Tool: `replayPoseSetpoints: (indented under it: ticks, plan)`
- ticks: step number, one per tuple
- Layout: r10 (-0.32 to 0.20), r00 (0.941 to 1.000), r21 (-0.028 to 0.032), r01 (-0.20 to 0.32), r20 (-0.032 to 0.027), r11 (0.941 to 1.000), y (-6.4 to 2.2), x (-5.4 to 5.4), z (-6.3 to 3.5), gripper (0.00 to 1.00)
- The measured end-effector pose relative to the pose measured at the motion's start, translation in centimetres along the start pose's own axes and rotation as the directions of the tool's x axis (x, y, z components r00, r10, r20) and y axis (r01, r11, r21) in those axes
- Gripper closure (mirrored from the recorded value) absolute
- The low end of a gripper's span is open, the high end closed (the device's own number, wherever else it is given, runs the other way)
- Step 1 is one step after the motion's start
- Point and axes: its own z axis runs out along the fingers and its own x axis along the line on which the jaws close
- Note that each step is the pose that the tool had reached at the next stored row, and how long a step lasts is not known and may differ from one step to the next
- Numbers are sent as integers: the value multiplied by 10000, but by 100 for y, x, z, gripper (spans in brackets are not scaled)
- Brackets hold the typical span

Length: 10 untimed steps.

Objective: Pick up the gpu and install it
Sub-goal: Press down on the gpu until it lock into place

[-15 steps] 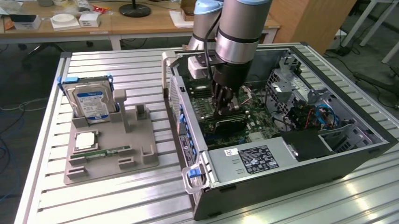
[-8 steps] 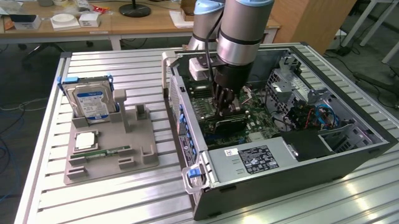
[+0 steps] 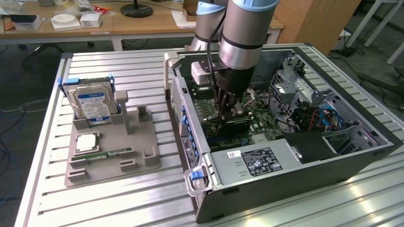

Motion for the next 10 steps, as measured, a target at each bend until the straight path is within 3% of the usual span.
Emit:
replayPoseSetpoints:
  ticks: [10]
  plan:
    - [0,10000,-3,0,-4,10000,0,0,18,90]
